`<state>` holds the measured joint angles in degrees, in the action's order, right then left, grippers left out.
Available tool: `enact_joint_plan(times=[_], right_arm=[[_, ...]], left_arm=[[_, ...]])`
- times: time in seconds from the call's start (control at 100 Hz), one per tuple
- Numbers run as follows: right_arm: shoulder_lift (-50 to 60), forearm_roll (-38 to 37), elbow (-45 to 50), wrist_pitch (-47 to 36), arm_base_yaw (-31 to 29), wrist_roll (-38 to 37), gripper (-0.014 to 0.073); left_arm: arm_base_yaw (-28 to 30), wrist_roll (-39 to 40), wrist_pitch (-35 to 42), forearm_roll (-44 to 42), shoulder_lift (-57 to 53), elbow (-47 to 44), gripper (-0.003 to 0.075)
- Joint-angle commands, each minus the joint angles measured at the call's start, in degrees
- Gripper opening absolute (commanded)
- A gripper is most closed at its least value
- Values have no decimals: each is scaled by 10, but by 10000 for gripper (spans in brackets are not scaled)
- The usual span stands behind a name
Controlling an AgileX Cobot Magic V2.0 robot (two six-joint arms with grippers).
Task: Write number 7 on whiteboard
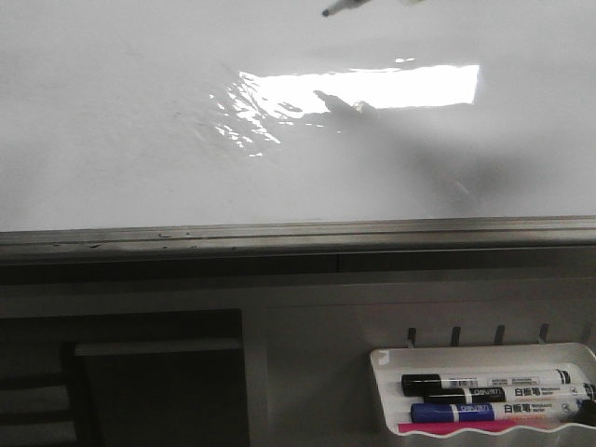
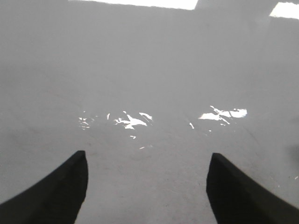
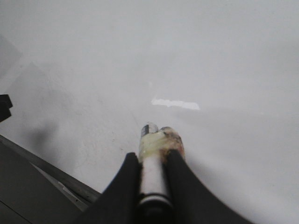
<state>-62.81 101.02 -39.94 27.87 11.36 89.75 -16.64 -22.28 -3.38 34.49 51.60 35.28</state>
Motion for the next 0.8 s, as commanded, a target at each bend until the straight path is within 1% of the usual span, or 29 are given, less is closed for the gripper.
enact_joint_plan(times=[0.0,0.07,0.36,0.54,0.6,0.79], right_arm=[[-16,50,-23,30,1,28,-63],[-33,50,-31,36,2,38,-63],[-88,50,-67,27,2,38,-63],[-97,47,-68,-7,2,38,-63],[-93,32,-68,-11,2,38,-63],[-61,24,-41,-76,2,37,-63]], left_arm=[[2,4,47,7,-8,15,489],[2,4,50,7,-8,15,489],[2,4,54,7,-8,15,489],[2,4,55,7,-8,15,489],[2,4,55,7,-8,15,489],[2,4,56,7,-8,15,489]])
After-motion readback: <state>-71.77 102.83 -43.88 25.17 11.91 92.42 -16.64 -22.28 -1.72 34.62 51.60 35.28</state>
